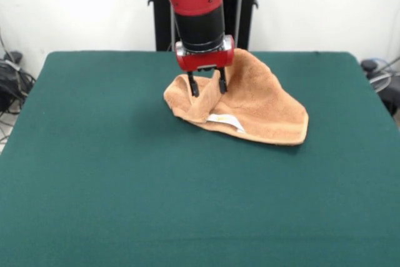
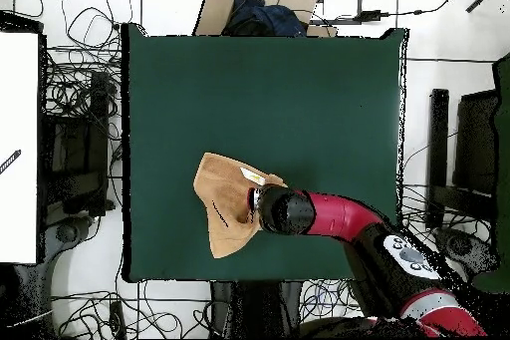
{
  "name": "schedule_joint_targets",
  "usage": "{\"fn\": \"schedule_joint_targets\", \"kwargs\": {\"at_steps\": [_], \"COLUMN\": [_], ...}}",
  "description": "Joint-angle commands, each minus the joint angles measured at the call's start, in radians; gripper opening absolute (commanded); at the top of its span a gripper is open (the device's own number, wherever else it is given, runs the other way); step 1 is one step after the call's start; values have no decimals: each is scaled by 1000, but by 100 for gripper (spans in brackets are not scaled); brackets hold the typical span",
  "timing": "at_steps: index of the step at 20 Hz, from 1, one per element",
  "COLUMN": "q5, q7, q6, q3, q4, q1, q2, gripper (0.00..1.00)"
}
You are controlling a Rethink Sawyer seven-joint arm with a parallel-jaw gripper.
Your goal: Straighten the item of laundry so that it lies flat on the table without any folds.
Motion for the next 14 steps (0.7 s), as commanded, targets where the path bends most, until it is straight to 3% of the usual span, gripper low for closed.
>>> {"fn": "schedule_joint_targets", "kwargs": {"at_steps": [1,7,14], "q5": [-54,-73,-94], "q7": [49,60,73], "q6": [-33,-56,-95], "q3": [14,-18,-20], "q4": [-59,-76,-107], "q1": [-1,27,18], "q2": [19,20,95], "gripper": [100,100,100]}}
